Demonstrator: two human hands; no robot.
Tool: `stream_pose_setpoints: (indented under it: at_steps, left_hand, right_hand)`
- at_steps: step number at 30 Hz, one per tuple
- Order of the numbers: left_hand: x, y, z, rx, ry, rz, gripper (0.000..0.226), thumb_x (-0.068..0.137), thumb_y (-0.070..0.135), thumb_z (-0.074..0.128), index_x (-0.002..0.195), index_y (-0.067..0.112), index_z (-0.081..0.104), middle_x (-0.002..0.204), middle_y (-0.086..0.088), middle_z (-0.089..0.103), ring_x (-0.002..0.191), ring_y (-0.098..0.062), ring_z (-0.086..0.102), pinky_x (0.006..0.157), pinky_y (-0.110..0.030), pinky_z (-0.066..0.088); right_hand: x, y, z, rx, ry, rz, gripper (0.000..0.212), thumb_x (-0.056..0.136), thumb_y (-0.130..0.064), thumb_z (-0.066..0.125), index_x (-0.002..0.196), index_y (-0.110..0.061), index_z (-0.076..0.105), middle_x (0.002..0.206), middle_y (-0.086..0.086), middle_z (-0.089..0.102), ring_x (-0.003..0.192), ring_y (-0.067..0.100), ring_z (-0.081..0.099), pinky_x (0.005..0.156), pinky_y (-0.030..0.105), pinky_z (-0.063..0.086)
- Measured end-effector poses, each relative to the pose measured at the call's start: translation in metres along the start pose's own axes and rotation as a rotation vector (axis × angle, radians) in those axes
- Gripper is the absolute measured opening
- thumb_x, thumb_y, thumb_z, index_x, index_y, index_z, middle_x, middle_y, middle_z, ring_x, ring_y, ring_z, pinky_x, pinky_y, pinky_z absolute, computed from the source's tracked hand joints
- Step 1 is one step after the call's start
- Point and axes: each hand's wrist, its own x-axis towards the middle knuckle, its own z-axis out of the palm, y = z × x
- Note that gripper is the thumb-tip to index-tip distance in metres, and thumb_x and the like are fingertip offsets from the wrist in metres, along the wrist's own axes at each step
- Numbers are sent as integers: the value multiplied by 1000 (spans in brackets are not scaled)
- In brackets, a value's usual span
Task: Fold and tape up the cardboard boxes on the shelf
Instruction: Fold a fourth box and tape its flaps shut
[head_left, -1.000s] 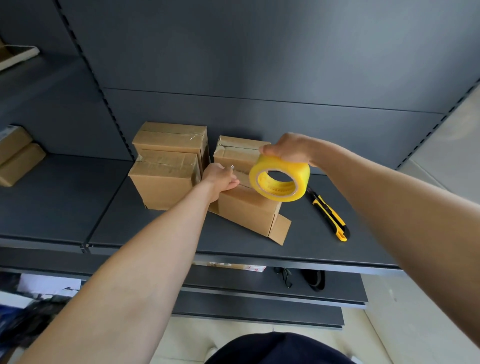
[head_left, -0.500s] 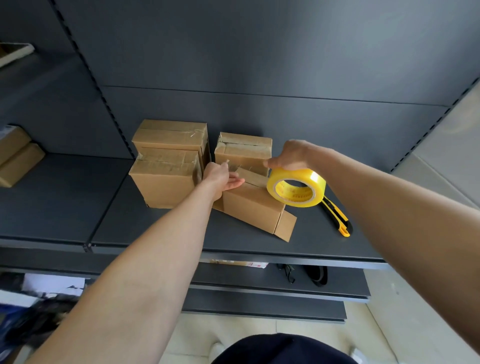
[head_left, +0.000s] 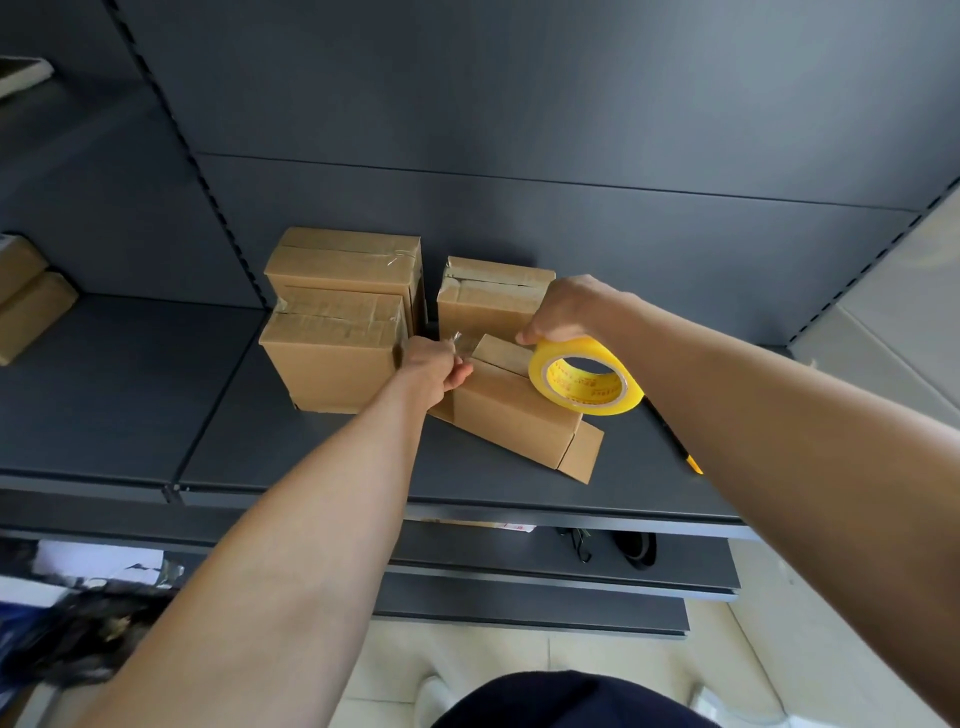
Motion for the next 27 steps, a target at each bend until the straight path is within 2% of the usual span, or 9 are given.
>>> stream_pose_setpoints:
  at_steps: [4,8,13,17,20,22,24,25,27]
  left_hand:
    - [4,0,-3,68,-14,-16,17,96,3,46,80,4,51,67,-7,49,48,-9,47,30,-12,33]
    - [3,-2,-1,234,0,10,11,96,13,52,91,4,57,68,-5,50,44,-10,40,28,-12,24]
    - [5,-12,1,347,-24,107,23,97,17,51,113,6,63,102,-15,65,54,-12,44,27,-12,27]
    - [7,-13,-1,352,-8,95,21,97,15,51,110,4,63,66,-6,51,47,-14,41,28,-8,23]
    - [9,-15,-3,396,5,84,18,95,14,53,107,4,63,71,-10,56,48,-15,45,30,-14,30]
    - [10,-13,0,441,18,158,19,94,13,55,106,2,65,93,-16,67,65,-21,60,48,-26,49]
    - [7,-8,6,516,41,312,22,93,14,57,105,-1,67,107,-16,68,95,-27,64,82,-34,53]
    - [4,-5,10,532,35,388,23,92,17,58,103,-1,68,107,-14,68,101,-27,62,89,-35,50]
    - [-3,-2,18,513,-7,450,24,89,24,61,94,1,64,102,-11,66,99,-24,60,87,-36,46]
  right_hand:
    - [2,-3,1,-28,10,-1,47,75,-58,67,97,-19,52,76,1,47,82,25,55,60,31,41]
    - [3,-4,2,-28,14,-3,46,75,-56,68,94,-17,51,74,1,46,80,25,55,62,31,43]
    - [3,-2,4,-14,17,-1,46,75,-56,68,94,-18,50,74,1,44,80,25,54,62,31,42]
    - [3,-3,5,-5,20,-3,47,74,-56,71,95,-20,50,72,1,44,80,26,54,62,31,42]
    - [5,-1,5,-1,27,6,47,73,-55,72,94,-19,50,73,1,45,74,24,54,57,29,41]
    - [6,1,5,7,40,11,48,72,-55,72,92,-17,50,73,1,46,65,21,52,50,26,37]
    - [7,2,4,12,51,22,49,70,-56,72,91,-16,51,73,1,48,60,20,49,46,25,33]
    - [7,2,4,14,52,29,49,70,-56,72,90,-16,51,73,1,48,59,20,48,46,25,34]
    - [7,3,3,22,47,32,49,70,-56,72,91,-17,50,73,1,48,60,20,48,49,26,37]
